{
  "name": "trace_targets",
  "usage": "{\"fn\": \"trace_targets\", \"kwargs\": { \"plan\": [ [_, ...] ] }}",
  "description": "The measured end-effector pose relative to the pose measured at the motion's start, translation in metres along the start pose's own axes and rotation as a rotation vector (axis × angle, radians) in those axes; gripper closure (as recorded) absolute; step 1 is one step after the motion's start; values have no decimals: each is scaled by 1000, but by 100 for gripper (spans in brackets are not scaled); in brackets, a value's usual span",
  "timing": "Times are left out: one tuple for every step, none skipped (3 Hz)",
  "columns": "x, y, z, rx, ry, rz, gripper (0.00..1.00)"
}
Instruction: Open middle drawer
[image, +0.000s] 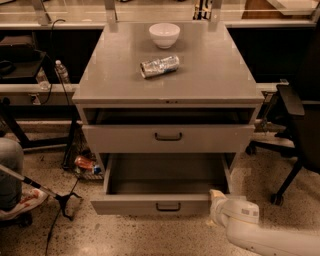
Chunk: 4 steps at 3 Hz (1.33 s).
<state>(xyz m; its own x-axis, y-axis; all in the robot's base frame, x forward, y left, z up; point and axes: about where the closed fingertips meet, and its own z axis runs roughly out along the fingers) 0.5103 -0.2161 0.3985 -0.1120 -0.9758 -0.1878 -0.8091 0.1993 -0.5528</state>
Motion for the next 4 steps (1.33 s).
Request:
{"fn": "trace_targets", "kwargs": {
  "plan": [
    [0, 0, 0, -1, 0, 0, 0],
    [0, 0, 0, -1, -1, 0, 0],
    [-2, -1, 7, -30, -15, -14, 0],
    [-6, -4, 14, -73, -33, -41, 0]
  ]
}}
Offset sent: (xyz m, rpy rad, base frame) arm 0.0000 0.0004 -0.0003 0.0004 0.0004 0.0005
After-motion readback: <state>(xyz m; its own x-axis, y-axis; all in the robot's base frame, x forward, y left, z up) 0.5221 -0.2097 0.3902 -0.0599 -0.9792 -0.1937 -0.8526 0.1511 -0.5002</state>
